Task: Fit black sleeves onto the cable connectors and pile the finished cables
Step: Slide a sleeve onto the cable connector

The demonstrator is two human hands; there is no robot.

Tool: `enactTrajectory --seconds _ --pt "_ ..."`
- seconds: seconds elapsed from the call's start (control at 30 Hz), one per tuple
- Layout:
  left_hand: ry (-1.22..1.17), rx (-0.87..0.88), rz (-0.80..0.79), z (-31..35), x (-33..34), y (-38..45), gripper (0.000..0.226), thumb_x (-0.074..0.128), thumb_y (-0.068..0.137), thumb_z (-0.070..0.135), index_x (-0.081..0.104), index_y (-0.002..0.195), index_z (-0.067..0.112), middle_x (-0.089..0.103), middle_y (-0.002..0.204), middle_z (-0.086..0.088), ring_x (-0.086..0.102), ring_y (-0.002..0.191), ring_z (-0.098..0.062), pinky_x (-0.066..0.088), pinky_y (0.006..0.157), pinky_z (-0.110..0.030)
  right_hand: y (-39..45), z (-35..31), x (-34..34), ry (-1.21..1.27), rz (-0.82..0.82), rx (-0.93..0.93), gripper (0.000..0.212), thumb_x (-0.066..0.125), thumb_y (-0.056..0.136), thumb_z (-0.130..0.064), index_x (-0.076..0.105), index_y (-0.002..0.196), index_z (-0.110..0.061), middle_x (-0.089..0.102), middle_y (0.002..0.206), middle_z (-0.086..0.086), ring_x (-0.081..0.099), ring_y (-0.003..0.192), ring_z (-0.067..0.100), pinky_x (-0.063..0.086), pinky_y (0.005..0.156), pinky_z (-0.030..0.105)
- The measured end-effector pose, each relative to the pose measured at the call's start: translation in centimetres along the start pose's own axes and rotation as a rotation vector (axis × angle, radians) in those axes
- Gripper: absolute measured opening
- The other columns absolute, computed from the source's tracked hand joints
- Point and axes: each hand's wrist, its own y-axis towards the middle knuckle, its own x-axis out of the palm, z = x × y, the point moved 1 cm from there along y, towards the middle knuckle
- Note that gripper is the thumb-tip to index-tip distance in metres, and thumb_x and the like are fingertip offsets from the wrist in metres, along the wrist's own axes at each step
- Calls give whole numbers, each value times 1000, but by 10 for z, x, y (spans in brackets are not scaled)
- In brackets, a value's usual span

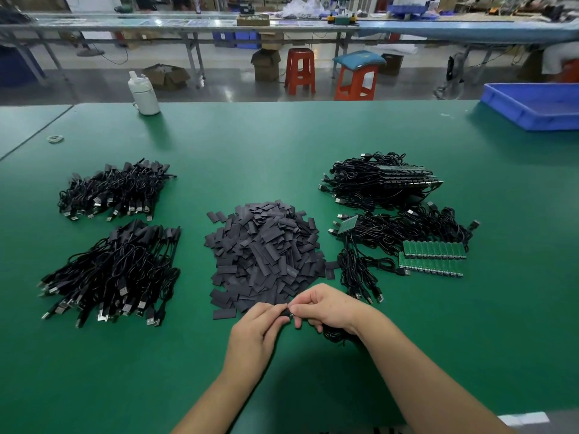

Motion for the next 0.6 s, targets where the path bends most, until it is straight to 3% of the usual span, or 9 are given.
enactTrajectory --seconds 0.27,0.6 --pt "-13 32 35 2 -1 -2 21 68 87 23 75 107 22 64 96 19 58 87 9 41 79 -3 -2 -2 1 16 17 12 19 57 99 -17 72 108 -8 69 75 -4 41 50 7 41 52 22" --pt "0 28 67 3 -2 -2 19 70 85 20 76 103 19 62 98 22 56 90 15 39 83 -1 -6 1 -1 178 -52 26 24 56 99 -11 67 119 -3 71 86 5 41 52 8 41 51 21"
